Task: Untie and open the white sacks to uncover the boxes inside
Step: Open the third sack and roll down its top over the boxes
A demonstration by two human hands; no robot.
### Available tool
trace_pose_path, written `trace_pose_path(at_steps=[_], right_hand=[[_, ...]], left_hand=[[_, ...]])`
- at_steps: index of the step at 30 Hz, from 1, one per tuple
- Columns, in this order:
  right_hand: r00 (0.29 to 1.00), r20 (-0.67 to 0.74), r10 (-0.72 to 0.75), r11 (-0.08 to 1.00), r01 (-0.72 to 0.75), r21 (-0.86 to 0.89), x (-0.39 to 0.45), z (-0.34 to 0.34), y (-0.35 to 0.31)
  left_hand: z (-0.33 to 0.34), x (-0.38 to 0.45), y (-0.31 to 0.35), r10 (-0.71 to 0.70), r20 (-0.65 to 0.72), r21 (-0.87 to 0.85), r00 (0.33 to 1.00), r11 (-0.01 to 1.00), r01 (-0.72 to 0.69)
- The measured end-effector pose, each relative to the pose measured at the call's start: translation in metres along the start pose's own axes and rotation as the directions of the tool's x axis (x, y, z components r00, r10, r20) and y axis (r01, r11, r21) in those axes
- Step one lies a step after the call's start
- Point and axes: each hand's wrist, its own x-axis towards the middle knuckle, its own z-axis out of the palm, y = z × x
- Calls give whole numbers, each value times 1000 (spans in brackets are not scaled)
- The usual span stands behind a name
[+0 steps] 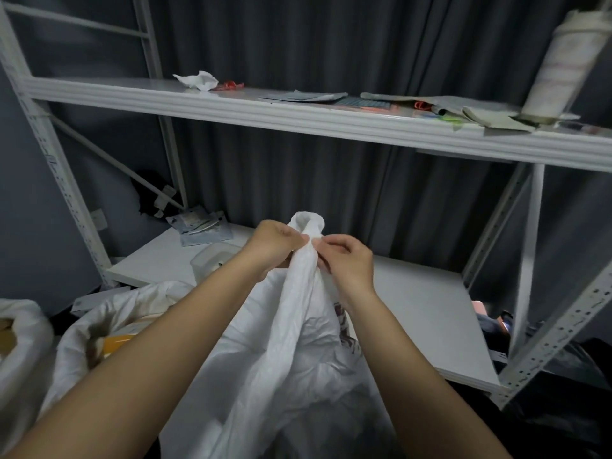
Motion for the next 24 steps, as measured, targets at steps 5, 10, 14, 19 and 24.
trace_pose_path(at_steps=[5,10,14,19,24], right_hand=[[957,140,-254,900,287,-329,-12,0,2],[980,183,76,969,-116,220,-5,-7,-6],[984,103,145,850,-177,496,-1,-4,-2],[980,-7,-198,969,194,-152,-10,-11,4],[969,186,-161,939,209,-273,-20,-15,-2]], left_hand=[[7,-3,2,18,73,-13,997,1000,-17],[6,-13,6,1,243,13,970,1000,-4],[9,-19,2,97,70,-44,993,995,-94],[12,-11,0,118,-35,22,992,993,-117],[19,-11,9,86,69,74,994,993,-91]])
